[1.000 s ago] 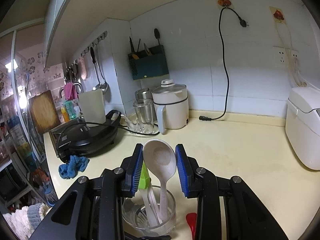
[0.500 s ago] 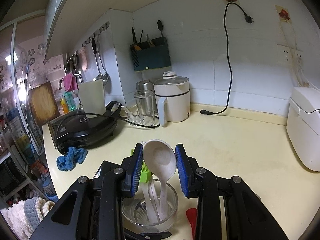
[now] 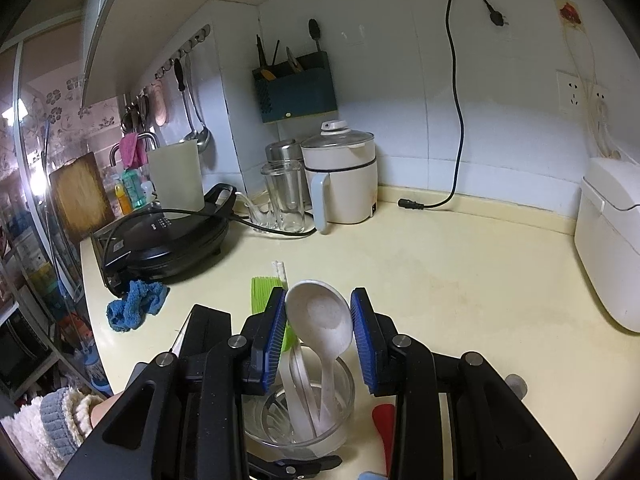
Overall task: Organize utensils
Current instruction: 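Lower the rice paddle handle into the glass and open the right gripper while the left gripper holds the glass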
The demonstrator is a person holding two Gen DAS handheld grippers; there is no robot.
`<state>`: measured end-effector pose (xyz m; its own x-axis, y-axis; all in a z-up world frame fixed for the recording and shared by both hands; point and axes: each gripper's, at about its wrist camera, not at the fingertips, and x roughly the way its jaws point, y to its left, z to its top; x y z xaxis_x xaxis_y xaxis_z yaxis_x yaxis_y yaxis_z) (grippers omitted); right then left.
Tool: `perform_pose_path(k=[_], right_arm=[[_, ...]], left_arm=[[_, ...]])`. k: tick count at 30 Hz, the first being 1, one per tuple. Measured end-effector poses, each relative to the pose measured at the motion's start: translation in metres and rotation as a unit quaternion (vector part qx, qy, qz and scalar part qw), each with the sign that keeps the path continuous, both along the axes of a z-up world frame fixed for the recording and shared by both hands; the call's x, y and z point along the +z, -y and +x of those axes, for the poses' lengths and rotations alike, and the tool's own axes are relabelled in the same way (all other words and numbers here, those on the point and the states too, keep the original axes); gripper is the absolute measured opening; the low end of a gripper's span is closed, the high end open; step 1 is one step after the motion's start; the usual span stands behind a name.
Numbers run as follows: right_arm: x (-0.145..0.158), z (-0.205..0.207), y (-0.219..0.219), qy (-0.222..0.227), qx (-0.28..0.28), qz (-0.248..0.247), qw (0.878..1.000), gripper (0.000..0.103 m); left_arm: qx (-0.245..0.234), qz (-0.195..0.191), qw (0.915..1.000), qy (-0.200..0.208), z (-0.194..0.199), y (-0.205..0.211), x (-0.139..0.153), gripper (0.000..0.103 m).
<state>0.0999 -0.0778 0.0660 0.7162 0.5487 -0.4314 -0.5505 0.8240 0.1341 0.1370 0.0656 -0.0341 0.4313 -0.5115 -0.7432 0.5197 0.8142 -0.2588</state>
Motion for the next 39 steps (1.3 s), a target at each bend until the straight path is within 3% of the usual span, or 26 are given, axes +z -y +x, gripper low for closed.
perform_pose_path(k=[25,39], right_arm=[[-0.010,0.009,0.003,-0.030,0.002,0.027,0.999,0.034],[0.006,0.002,0.029,-0.001,-0.024,0.069,0.997,0.038]], left_arm=[[0.000,0.000,1.0000,0.000,0.000,0.000,0.000,0.077],[0.000,0.000,1.0000,0.000,0.000,-0.001,0.000,0.077]])
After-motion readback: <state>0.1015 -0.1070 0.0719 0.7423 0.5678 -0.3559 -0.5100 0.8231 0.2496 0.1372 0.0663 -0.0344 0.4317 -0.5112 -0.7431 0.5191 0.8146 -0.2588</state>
